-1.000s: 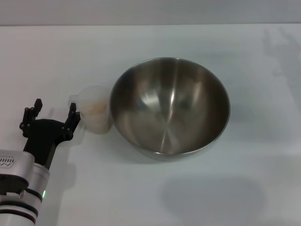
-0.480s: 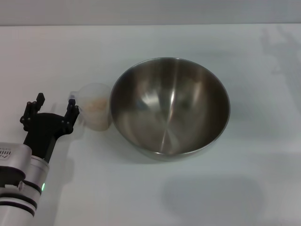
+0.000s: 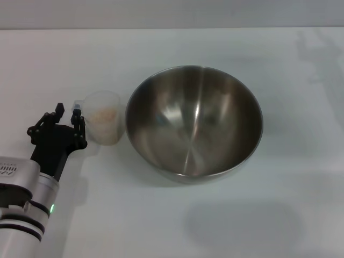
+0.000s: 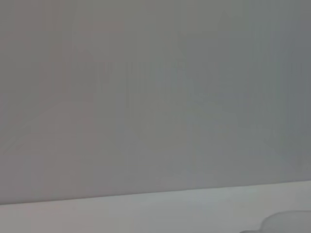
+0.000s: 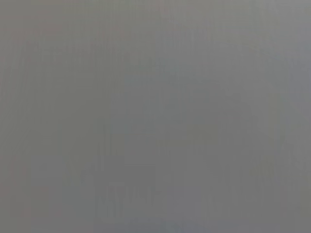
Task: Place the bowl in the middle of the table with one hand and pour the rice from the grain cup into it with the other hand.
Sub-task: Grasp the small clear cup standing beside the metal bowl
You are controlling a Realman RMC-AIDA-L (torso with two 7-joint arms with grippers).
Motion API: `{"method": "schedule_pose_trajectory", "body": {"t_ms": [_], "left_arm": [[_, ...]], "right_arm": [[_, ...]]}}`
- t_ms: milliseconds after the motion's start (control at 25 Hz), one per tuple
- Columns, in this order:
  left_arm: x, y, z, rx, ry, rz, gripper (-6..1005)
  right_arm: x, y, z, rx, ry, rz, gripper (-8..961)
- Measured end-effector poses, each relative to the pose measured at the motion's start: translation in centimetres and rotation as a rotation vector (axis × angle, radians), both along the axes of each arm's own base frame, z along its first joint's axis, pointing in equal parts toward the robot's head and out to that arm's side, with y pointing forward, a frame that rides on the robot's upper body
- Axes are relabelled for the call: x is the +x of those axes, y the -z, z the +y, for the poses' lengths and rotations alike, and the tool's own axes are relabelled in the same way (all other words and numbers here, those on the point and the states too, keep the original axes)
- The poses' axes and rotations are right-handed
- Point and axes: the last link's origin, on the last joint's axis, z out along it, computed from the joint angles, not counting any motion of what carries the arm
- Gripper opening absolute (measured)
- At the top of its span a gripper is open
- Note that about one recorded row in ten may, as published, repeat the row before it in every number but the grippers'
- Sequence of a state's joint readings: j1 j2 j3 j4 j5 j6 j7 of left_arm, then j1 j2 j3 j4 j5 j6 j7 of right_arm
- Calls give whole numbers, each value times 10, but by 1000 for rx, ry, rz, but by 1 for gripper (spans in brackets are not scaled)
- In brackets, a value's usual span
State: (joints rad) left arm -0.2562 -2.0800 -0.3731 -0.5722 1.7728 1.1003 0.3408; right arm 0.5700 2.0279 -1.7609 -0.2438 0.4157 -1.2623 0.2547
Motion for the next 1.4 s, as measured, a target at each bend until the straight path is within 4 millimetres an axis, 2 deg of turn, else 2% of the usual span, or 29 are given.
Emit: {"method": "schedule_pose_trajectory", "body": {"t_ms": [160,360,1160,1400], "left_arm": [[3,2,3,-13,10,2,276],[7,3,5,-17,22,-3,226],[13,7,13,-45,37,-1,128],[14,7,13,-43,39,-8,40]], "right_arm": [[0,0,0,0,0,0,452],[0,0,0,0,0,0,452],[1,1,-3,-1,-1,10,451],[0,2,-3,-5,-6,11,451]]}}
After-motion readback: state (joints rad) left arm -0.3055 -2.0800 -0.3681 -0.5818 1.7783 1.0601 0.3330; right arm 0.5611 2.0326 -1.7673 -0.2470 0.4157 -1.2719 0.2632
